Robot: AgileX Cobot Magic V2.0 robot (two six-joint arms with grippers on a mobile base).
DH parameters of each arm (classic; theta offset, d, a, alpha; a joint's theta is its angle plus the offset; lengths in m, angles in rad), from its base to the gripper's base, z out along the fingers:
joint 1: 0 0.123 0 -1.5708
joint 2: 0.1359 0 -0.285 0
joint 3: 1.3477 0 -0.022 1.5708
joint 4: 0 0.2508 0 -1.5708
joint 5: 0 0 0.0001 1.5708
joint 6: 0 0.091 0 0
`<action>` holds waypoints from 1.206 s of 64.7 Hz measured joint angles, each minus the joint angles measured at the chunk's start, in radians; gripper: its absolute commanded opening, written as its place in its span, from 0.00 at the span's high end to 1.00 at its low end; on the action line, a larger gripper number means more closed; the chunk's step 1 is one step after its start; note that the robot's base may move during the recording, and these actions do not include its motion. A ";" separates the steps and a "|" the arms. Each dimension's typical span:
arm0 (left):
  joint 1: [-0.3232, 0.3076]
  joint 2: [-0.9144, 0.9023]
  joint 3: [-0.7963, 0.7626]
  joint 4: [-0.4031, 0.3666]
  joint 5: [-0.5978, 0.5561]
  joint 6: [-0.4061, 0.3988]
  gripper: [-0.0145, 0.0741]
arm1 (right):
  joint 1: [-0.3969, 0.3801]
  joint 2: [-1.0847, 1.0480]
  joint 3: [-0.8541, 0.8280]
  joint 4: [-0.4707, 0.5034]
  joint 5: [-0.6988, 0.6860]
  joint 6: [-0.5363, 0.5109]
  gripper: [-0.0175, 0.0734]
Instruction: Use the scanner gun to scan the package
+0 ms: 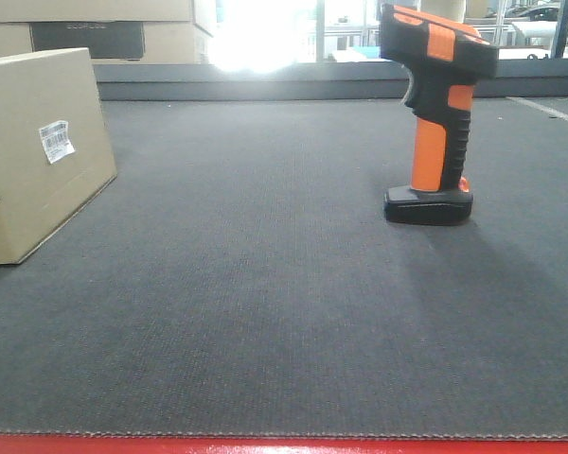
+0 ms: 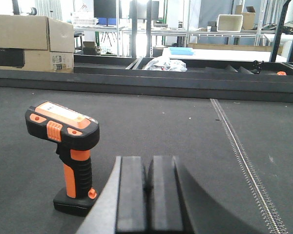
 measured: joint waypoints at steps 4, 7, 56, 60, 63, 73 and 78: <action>0.000 -0.002 0.000 0.000 0.000 0.000 0.96 | 0.000 0.000 0.000 0.000 0.000 0.000 0.98; 0.000 -0.002 0.000 0.000 0.000 0.000 0.96 | 0.000 0.000 0.000 0.000 0.000 0.000 0.98; 0.000 -0.002 0.000 0.000 -0.002 0.000 0.96 | 0.000 -0.074 0.133 -0.034 -0.057 0.006 0.98; 0.000 -0.002 0.000 0.000 -0.002 0.000 0.96 | 0.000 -0.111 0.184 -0.039 -0.065 0.013 0.98; 0.000 -0.002 0.000 0.000 -0.002 0.000 0.96 | -0.002 -0.135 0.219 -0.039 -0.074 0.021 0.98; 0.000 -0.002 0.000 0.000 -0.002 0.000 0.96 | -0.042 -0.172 0.325 -0.040 -0.107 0.060 0.98; 0.000 -0.002 0.000 0.000 -0.002 0.000 0.96 | -0.059 -0.173 0.361 -0.040 -0.135 0.069 0.98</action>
